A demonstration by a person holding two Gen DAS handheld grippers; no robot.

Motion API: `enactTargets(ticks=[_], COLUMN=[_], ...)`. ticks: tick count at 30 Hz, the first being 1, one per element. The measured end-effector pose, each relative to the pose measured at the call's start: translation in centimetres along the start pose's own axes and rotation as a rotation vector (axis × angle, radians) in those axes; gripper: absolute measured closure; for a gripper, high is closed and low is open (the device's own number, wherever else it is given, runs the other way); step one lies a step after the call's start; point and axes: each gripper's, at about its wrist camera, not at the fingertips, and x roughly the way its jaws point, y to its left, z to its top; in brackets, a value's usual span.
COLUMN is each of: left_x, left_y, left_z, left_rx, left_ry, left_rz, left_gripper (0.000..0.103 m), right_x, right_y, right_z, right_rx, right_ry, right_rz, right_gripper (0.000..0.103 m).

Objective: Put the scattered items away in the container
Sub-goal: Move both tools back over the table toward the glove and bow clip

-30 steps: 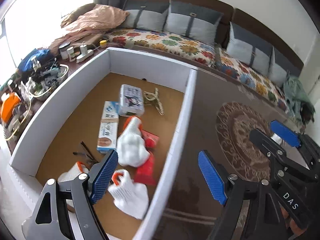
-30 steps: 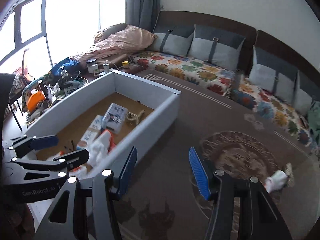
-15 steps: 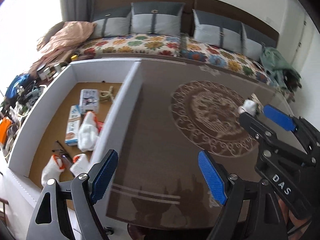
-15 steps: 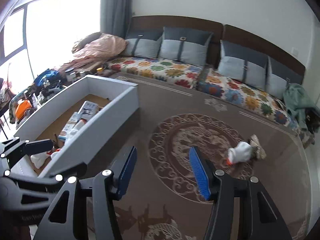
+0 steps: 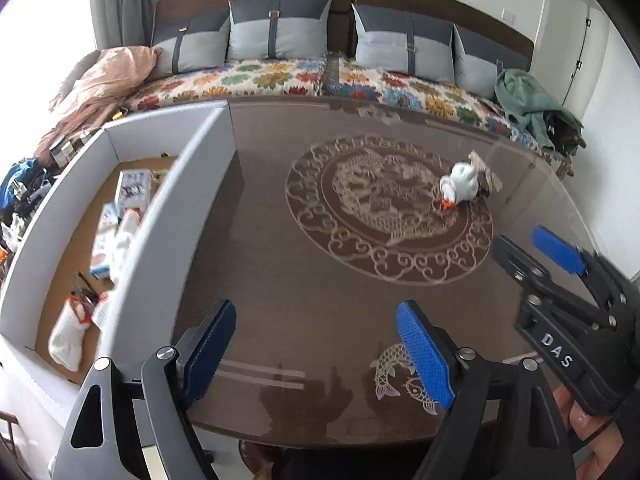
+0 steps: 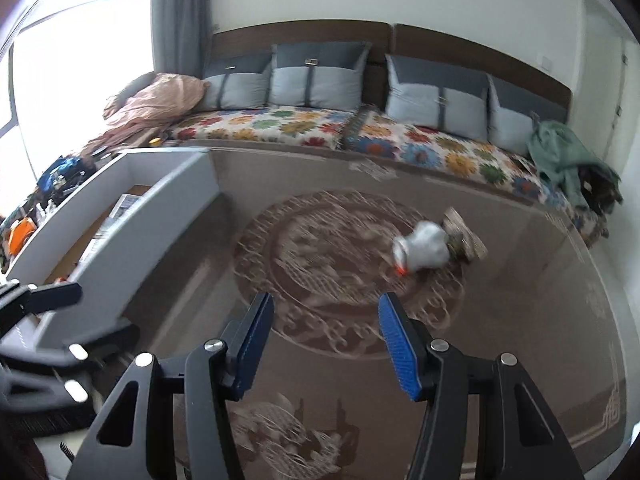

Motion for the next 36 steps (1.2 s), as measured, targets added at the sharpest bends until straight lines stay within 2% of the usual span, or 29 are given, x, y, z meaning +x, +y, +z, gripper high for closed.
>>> enactTargets(ticks=[2,6,10,16,22,29,32,36], left_x=[1.6,5.1,8.1,11.0,11.6,12.1,12.4,12.7], left_y=[-0.8,-2.8,-5.3,-8.3,-8.7,-8.7,-8.6,-8.6], left_z=[-1.1,-3.7,-5.6,-6.9,-6.6,-6.4,-6.4,-6.4], left_rx=[0.006,0.039,0.082,0.159,0.159,0.139,0.135,0.13], left_ry=[0.037,0.105,0.152,0.176,0.158,0.153,0.157,0.159], left_rz=[-0.009,-0.031,-0.056,-0.04,-0.032,-0.027,-0.025,-0.022], left_gripper=[0.021,0.021,0.021,0.021,0.019,0.008,0.0,0.0], right_x=[0.2,1.7,1.9,2.7,3.9,4.7,4.7,4.7], right_y=[-1.4,-6.3,-9.0,-9.5,-9.6,-10.3,-10.3,-10.2], right_z=[-1.0,-6.6,-9.7,-10.8,-11.8,-12.1,-12.1,-12.1], right_rx=[0.027,0.203,0.271,0.23,0.208,0.236,0.241,0.238], right_ry=[0.007,0.094,0.096,0.108,0.144,0.161,0.159,0.158], right_rz=[-0.015,-0.05,-0.097,-0.162,-0.198,-0.2,-0.198,-0.201], right_gripper=[0.047,0.047,0.047,0.047,0.047,0.047,0.047,0.047])
